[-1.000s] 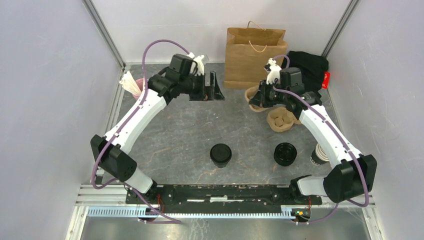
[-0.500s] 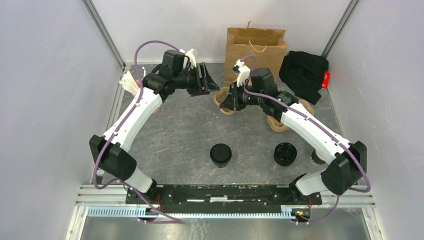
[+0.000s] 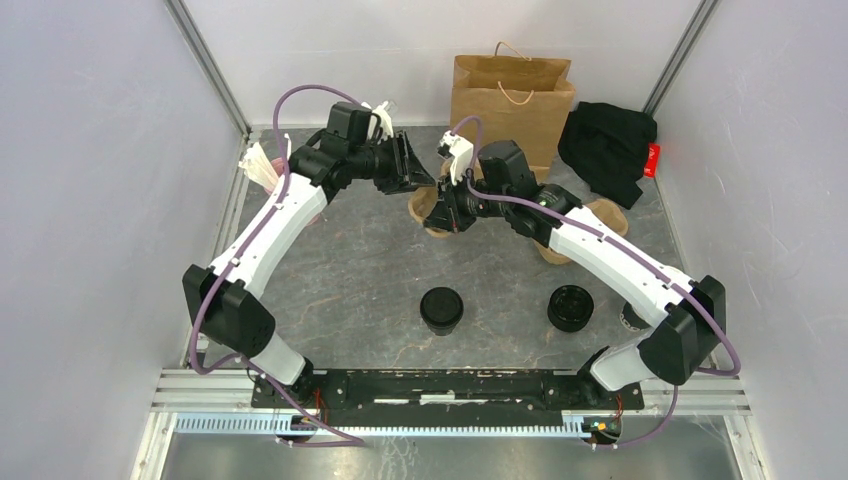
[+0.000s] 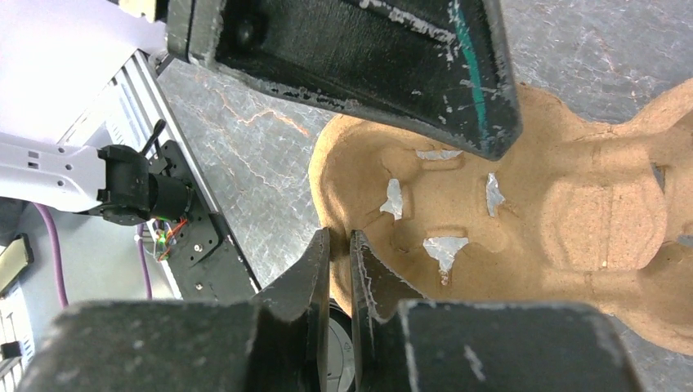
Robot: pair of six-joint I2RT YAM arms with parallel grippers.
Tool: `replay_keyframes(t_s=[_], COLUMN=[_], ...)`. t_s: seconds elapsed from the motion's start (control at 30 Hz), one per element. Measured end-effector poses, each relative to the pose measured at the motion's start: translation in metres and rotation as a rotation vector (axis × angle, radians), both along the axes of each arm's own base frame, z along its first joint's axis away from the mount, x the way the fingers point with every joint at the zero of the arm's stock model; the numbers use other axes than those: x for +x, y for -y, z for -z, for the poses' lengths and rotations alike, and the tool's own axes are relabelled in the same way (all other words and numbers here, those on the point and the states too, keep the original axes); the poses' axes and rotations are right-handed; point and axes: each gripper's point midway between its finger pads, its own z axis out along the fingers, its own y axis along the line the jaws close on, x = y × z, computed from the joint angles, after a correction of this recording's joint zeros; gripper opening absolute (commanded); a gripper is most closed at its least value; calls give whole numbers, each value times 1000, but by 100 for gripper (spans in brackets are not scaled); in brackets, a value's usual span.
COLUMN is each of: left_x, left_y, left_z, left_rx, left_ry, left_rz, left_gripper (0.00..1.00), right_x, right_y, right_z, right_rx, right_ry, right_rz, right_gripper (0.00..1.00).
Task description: Pack the takeout coffee
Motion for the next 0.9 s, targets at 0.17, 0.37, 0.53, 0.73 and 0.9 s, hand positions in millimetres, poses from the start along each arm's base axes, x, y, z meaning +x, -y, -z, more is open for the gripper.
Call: replay_keyframes(t_s=[0.17,0.37,0.53,0.73,0.9], left_x=[-3,-8,-10,-10,-9], left_y=[0,-3,-4,-5,-8], left_z=[8,19,22,23,20], left_rx=[6,21,27,29,28], left_ry=[-21,-50,-63,-65,-59], left_rz=[5,4,5,3,-8], left_gripper=[41,33,31,40,35], right_x=[2,2,0,-4,-5], right_y=[2,3,1,-2,-3], right_z=[3,3,3,4,5], right_rx=[-16,-20,-21,-27,-31], right_ry=[8,12,12,11,11], right_rz=[7,11,6,-3,-4], right_gripper=[12,12,13,12,12])
